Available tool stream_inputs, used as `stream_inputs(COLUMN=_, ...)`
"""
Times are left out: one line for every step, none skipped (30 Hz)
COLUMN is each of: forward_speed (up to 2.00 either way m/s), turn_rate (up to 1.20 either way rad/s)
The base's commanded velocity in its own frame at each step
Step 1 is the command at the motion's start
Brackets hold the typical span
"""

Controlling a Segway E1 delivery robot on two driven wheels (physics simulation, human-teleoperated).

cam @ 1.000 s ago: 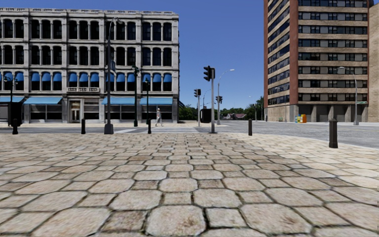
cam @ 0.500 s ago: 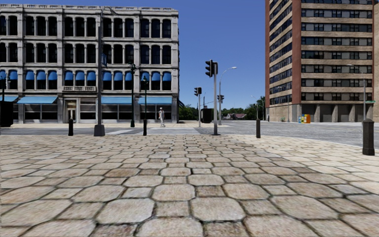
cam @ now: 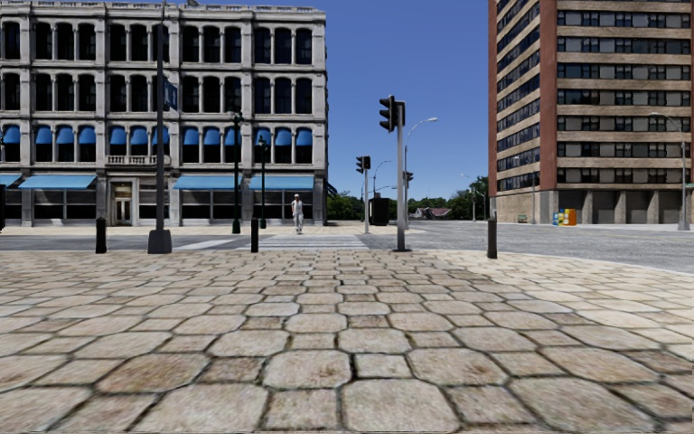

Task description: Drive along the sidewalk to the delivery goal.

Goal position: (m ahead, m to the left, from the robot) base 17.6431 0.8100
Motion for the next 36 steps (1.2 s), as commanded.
stream_inputs(forward_speed=2.0, turn_rate=0.0)
stream_inputs(forward_speed=2.0, turn_rate=0.0)
stream_inputs(forward_speed=2.0, turn_rate=0.0)
stream_inputs(forward_speed=2.0, turn_rate=0.0)
stream_inputs(forward_speed=2.0, turn_rate=0.0)
stream_inputs(forward_speed=2.0, turn_rate=0.0)
stream_inputs(forward_speed=2.0, turn_rate=0.0)
stream_inputs(forward_speed=2.0, turn_rate=0.0)
stream_inputs(forward_speed=2.0, turn_rate=0.0)
stream_inputs(forward_speed=2.0, turn_rate=0.0)
stream_inputs(forward_speed=2.0, turn_rate=0.0)
stream_inputs(forward_speed=2.0, turn_rate=0.0)
stream_inputs(forward_speed=2.0, turn_rate=0.0)
stream_inputs(forward_speed=2.0, turn_rate=0.0)
stream_inputs(forward_speed=2.0, turn_rate=0.0)
stream_inputs(forward_speed=2.0, turn_rate=0.0)
stream_inputs(forward_speed=2.0, turn_rate=0.0)
stream_inputs(forward_speed=2.0, turn_rate=0.0)
stream_inputs(forward_speed=2.0, turn_rate=0.0)
stream_inputs(forward_speed=2.0, turn_rate=0.0)
stream_inputs(forward_speed=2.0, turn_rate=0.0)
stream_inputs(forward_speed=2.0, turn_rate=0.0)
stream_inputs(forward_speed=2.0, turn_rate=0.0)
stream_inputs(forward_speed=2.0, turn_rate=0.0)
stream_inputs(forward_speed=2.0, turn_rate=0.0)
stream_inputs(forward_speed=2.0, turn_rate=0.0)
stream_inputs(forward_speed=2.0, turn_rate=0.0)
stream_inputs(forward_speed=2.0, turn_rate=0.0)
stream_inputs(forward_speed=2.0, turn_rate=0.0)
stream_inputs(forward_speed=2.0, turn_rate=0.0)
stream_inputs(forward_speed=2.0, turn_rate=0.0)
stream_inputs(forward_speed=2.0, turn_rate=0.0)
stream_inputs(forward_speed=2.0, turn_rate=0.0)
stream_inputs(forward_speed=2.0, turn_rate=0.0)
stream_inputs(forward_speed=2.0, turn_rate=0.0)
stream_inputs(forward_speed=2.0, turn_rate=0.0)
